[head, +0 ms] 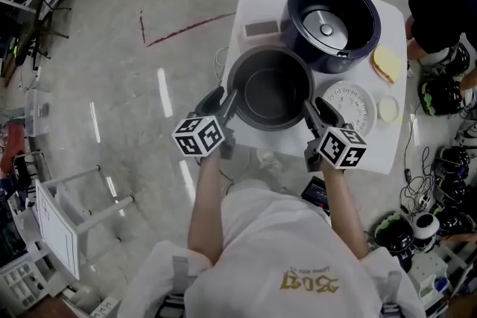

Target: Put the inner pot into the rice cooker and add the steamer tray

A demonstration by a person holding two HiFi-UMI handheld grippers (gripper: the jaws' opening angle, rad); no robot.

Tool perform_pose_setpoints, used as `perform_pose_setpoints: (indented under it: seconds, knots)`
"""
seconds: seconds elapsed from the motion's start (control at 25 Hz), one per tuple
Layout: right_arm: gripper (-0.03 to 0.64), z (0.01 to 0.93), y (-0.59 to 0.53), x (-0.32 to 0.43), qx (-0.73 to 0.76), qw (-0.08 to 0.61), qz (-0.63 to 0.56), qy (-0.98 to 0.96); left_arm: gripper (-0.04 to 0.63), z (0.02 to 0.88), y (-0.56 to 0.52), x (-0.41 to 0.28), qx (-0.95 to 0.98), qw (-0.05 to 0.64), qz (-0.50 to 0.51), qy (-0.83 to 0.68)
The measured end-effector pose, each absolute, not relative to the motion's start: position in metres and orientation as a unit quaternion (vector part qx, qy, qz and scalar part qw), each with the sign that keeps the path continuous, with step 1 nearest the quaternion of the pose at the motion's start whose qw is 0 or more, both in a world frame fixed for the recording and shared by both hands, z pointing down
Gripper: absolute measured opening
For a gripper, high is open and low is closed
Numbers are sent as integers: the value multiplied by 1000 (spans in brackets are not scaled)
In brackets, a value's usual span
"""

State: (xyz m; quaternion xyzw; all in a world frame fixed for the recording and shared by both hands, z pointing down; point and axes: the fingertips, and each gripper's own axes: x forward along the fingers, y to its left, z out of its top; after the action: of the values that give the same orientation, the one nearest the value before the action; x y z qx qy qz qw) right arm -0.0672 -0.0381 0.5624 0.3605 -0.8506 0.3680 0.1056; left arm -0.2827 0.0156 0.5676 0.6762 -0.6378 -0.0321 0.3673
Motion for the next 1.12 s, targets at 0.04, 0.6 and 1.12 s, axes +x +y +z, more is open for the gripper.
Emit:
perform_pose_setpoints:
  seconds: [0.04,0.6,1.12]
  knots:
    - [178,565,-41,-71,363,107,368,-849,212,570,13,-285,676,369,-34,-637]
    - [114,578,-57,-75,375,146,351,-845,124,586,-14,-276,691,361,24,-626]
    - [103,576,-51,-72,378,146,354,-843,100,586,-8,-276,678,362,30,-639]
